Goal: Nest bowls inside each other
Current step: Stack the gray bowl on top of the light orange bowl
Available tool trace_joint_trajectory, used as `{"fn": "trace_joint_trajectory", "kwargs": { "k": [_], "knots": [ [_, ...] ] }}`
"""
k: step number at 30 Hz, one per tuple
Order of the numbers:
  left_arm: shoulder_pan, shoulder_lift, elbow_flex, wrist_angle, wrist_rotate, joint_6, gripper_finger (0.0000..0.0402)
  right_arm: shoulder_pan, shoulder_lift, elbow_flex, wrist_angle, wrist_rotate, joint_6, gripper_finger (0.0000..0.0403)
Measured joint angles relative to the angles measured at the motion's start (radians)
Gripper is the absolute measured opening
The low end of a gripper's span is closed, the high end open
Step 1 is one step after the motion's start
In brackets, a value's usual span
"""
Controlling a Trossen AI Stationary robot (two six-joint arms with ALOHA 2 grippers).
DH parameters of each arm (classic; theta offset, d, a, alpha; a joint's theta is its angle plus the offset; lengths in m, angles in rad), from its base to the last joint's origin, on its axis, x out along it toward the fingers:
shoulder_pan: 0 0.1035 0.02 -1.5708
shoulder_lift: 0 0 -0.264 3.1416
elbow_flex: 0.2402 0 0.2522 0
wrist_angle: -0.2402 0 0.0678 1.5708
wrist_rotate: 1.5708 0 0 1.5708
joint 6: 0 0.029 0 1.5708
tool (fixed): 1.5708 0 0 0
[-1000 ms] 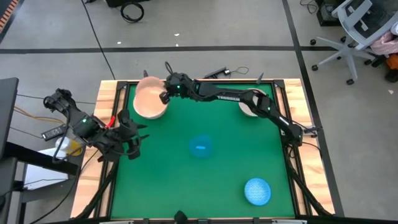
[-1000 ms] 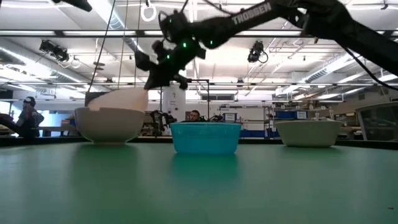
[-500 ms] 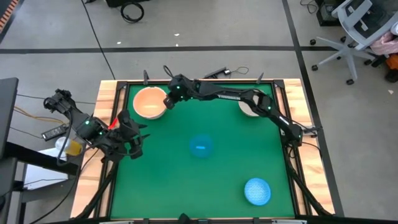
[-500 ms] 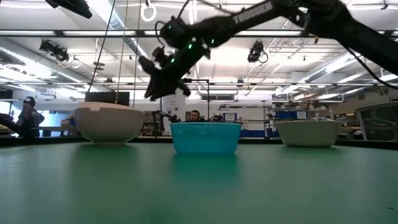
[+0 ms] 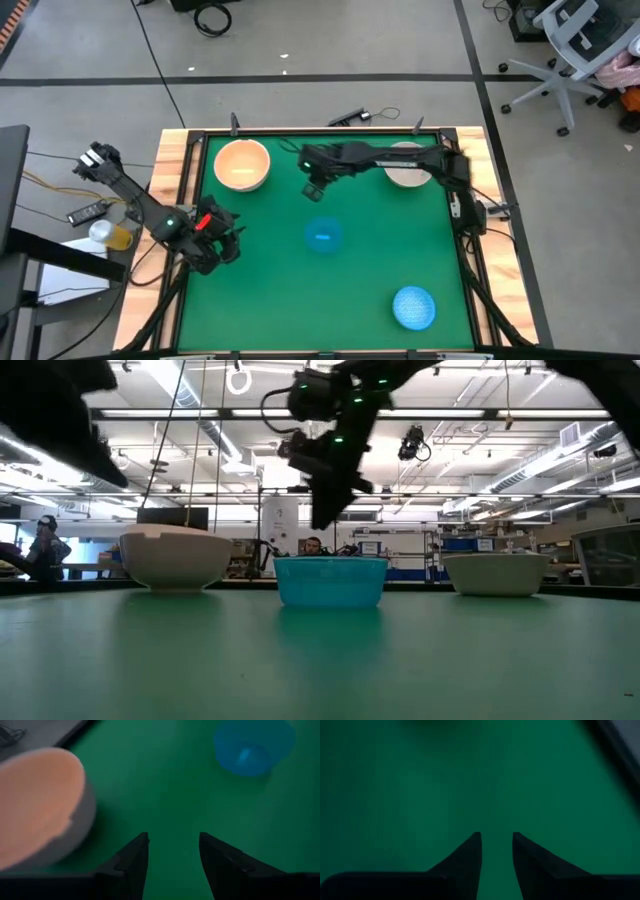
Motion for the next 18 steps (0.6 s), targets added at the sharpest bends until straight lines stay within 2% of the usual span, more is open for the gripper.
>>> {"fn": "trace_joint_trajectory", "kwargs": {
  "k": [5,10,12,18],
  "knots": [
    [-0.001,0.000,-0.073,0.112,0.006,0.000,0.0176,0.051,-0.264,-0.351,0.165,0.012,0.041,0.0114],
    [0.019,-0.001,-0.099,0.206,0.004,0.063,0.0176,0.109,-0.482,-0.588,0.158,0.176,0.039,0.0113],
    [0.039,-0.001,-0.124,0.300,-0.002,0.127,0.0176,0.120,-0.560,-0.657,0.140,0.197,0.101,0.0113],
    [0.130,0.000,-0.204,0.641,-0.003,0.458,0.0176,0.102,-0.701,-0.834,0.104,0.146,0.255,0.0113]
  ]
}}
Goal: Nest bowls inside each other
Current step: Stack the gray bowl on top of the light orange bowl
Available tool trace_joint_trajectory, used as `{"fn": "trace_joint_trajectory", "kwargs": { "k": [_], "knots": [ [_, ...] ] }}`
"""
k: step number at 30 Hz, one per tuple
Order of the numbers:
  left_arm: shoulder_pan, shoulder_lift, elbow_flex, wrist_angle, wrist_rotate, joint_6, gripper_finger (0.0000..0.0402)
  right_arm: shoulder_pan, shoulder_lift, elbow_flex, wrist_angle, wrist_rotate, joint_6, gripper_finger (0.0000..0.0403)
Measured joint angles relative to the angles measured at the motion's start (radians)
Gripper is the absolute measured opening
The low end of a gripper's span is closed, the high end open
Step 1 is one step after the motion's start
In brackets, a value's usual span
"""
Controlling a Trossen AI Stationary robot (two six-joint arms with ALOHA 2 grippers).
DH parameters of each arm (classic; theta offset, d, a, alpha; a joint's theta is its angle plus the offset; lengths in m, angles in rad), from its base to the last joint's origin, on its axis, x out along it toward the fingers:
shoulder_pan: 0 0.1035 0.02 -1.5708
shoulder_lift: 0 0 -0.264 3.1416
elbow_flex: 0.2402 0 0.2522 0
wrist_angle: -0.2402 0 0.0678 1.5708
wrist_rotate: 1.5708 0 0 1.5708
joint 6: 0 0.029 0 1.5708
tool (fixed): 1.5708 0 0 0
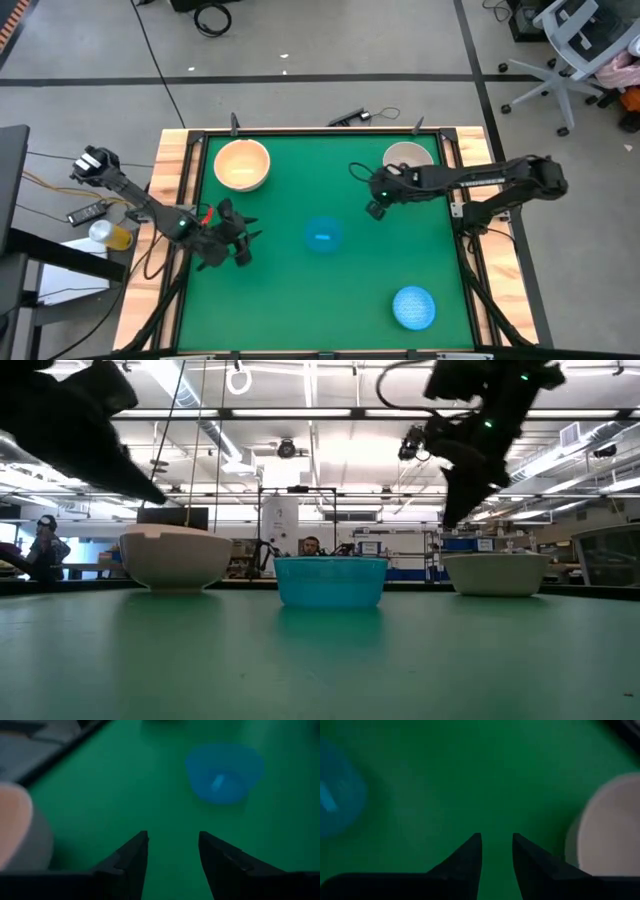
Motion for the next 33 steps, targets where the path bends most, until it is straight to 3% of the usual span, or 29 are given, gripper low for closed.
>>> {"fn": "trace_joint_trajectory", "kwargs": {
  "k": [5,9,13,17,21,25,29,33],
  "knots": [
    [0.100,0.000,-0.004,0.147,0.004,0.190,0.0176,-0.068,-0.036,-0.082,0.000,0.101,-0.005,0.0113],
    [0.180,0.000,-0.005,0.201,0.081,0.284,0.0176,-0.143,-0.018,-0.101,0.005,0.078,-0.066,0.0113],
    [0.252,0.000,-0.005,0.206,0.144,0.335,0.0176,-0.192,0.024,-0.123,0.043,0.062,-0.126,0.0113],
    [0.304,0.000,-0.005,0.206,0.157,0.348,0.0176,-0.244,0.076,-0.133,0.055,0.122,-0.143,0.0112],
    [0.320,0.000,-0.005,0.206,0.158,0.346,0.0176,-0.277,0.128,-0.133,0.086,0.083,-0.197,0.0081],
    [0.307,0.000,-0.005,0.206,0.158,0.346,0.0176,-0.271,0.149,-0.131,0.190,0.008,-0.265,0.0017],
    [0.295,0.000,0.012,0.199,0.158,0.344,0.0176,-0.201,0.153,-0.078,0.266,-0.057,-0.280,0.0025],
    [0.272,-0.010,0.067,0.174,0.158,0.343,0.0176,-0.104,0.167,0.035,0.371,-0.080,-0.398,0.0013]
  ]
}}
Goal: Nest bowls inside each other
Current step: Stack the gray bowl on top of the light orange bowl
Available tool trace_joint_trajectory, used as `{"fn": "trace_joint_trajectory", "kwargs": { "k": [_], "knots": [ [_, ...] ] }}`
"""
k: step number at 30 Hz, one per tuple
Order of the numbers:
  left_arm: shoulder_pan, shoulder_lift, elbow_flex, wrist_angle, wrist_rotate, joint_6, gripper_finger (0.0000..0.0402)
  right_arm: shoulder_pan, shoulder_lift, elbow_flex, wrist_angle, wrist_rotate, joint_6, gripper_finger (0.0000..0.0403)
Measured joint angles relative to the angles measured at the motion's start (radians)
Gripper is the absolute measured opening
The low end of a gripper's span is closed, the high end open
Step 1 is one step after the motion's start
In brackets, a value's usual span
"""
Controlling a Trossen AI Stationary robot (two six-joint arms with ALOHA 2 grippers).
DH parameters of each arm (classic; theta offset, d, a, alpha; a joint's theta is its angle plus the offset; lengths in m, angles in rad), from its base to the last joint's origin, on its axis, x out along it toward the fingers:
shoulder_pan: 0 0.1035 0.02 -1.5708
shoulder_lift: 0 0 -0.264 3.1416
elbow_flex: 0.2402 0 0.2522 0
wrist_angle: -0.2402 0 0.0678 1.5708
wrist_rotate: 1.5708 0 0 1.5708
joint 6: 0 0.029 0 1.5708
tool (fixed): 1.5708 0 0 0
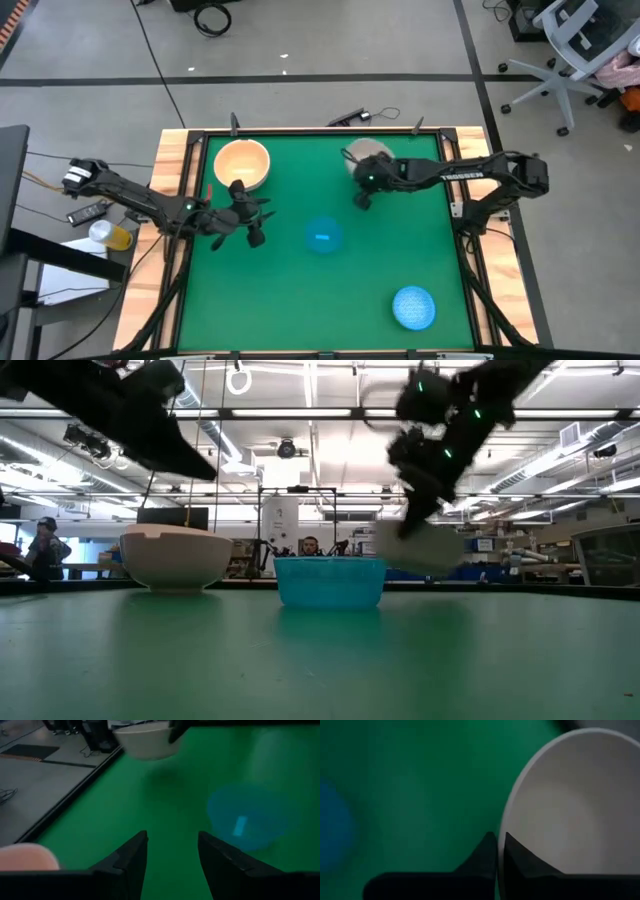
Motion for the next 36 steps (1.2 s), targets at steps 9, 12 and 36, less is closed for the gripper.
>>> {"fn": "trace_joint_trajectory", "kwargs": {
  "k": [9,12,36],
  "knots": [
    [-0.041,-0.018,0.277,-0.536,0.000,-0.097,0.0176,0.091,0.248,0.338,0.156,-0.005,-0.165,0.0020],
    [-0.055,-0.019,0.371,-0.719,-0.023,-0.181,0.0176,0.097,0.368,0.481,0.155,-0.003,-0.203,0.0014],
    [-0.088,-0.050,0.541,-0.961,-0.128,-0.241,0.0176,0.080,0.961,1.200,0.249,-0.150,-0.613,0.0043]
  ]
}}
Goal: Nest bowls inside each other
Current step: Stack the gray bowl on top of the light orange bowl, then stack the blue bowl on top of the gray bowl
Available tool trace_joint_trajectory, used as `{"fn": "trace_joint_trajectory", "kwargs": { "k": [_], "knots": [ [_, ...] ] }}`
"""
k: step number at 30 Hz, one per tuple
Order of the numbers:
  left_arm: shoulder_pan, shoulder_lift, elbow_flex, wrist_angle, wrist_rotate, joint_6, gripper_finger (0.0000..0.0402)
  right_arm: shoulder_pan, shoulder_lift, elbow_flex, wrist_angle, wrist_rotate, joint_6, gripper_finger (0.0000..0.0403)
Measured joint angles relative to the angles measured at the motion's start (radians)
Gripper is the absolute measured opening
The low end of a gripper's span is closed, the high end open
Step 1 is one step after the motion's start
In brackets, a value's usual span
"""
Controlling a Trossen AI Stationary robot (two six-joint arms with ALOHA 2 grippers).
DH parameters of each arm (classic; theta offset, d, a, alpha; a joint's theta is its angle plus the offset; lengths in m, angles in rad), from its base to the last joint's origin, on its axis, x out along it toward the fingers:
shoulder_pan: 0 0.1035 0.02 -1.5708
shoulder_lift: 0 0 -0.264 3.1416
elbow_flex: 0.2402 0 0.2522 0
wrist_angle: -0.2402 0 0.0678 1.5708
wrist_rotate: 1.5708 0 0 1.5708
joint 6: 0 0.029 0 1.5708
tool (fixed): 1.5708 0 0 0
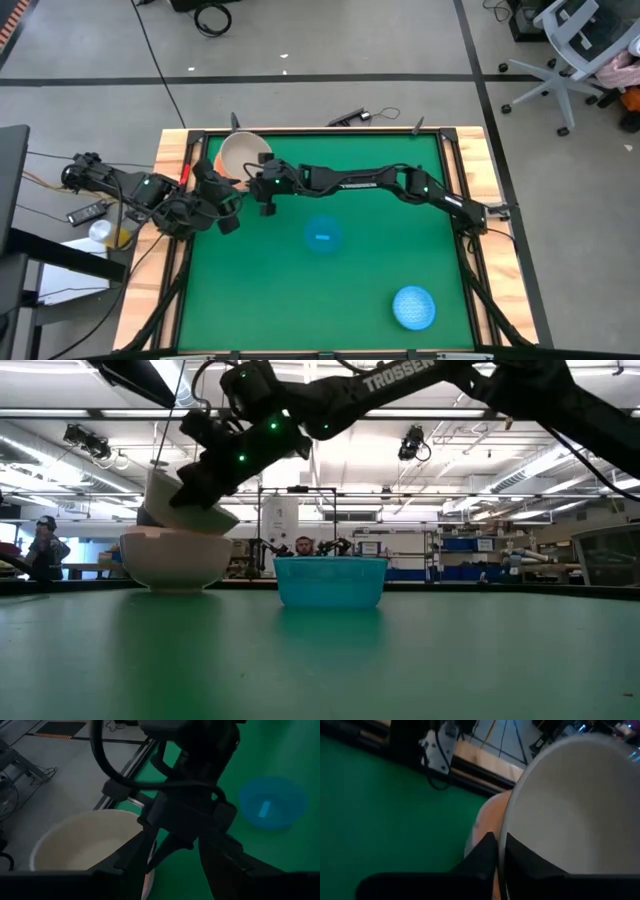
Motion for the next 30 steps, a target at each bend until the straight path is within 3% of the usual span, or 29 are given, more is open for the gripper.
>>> {"fn": "trace_joint_trajectory", "kwargs": {
  "k": [5,10,13,16,19,26,30],
  "knots": [
    [0.000,0.000,0.000,-0.007,0.000,0.000,0.0176,-0.002,-0.026,0.002,-0.020,0.035,0.063,0.0128],
    [0.000,0.000,-0.001,-0.019,0.001,-0.037,0.0176,0.003,-0.072,0.002,-0.153,0.295,0.157,0.0215],
    [-0.010,-0.001,-0.022,-0.038,0.004,-0.102,0.0176,0.009,-0.125,0.002,-0.348,0.355,0.247,0.0239],
    [-0.017,0.000,-0.097,-0.018,0.005,-0.156,0.0176,0.001,-0.172,-0.024,-0.523,0.247,0.411,0.0243],
    [-0.021,0.000,-0.195,-0.005,0.013,-0.237,0.0176,-0.004,-0.213,-0.133,-0.613,0.117,0.497,0.0238],
    [-0.024,0.000,-0.328,0.015,0.016,-0.388,0.0176,0.052,-0.395,-0.420,-0.611,-0.063,0.565,0.0224],
    [-0.024,0.000,-0.334,0.038,0.015,-0.380,0.0176,0.086,-0.464,-0.541,-0.619,-0.068,0.575,0.0219]
  ]
}}
